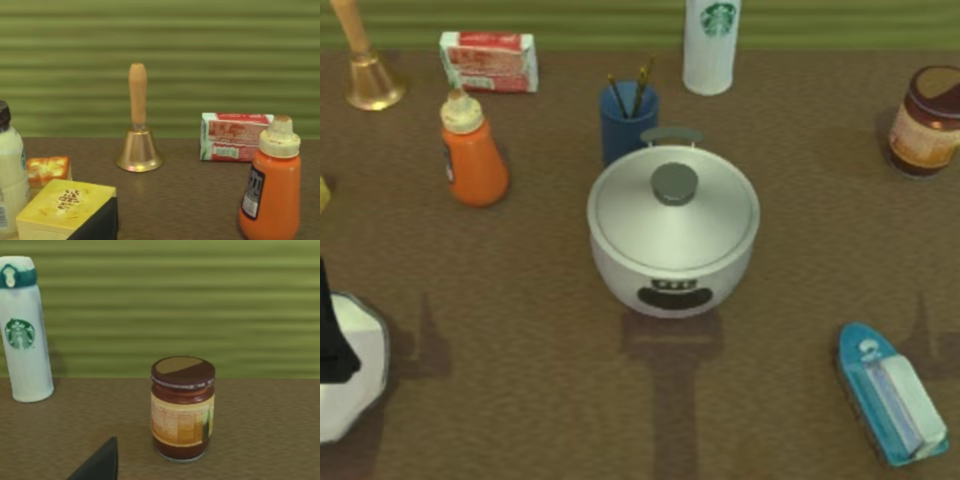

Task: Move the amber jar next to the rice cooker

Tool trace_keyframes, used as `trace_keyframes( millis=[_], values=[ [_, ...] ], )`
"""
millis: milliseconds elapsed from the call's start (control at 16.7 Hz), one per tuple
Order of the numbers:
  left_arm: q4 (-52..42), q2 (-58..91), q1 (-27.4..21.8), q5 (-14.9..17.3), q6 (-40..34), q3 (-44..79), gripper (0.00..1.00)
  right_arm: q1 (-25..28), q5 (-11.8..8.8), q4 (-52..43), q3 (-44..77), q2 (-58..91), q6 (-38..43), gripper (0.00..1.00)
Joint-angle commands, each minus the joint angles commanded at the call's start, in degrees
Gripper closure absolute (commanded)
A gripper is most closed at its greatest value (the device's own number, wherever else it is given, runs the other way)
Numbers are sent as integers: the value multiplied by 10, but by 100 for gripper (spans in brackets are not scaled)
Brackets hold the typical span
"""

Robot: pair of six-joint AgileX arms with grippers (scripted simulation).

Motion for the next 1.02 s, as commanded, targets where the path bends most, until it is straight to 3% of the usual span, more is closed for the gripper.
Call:
trace_keyframes(
  millis=[240,480,1020],
  values=[
    [0,0,0,0,0,0,0,2,-3,-6,15,13,-3,0],
    [0,0,0,0,0,0,0,7,-18,-49,104,98,-21,0],
    [0,0,0,0,0,0,0,3,-55,-263,512,520,-120,0]
  ],
)
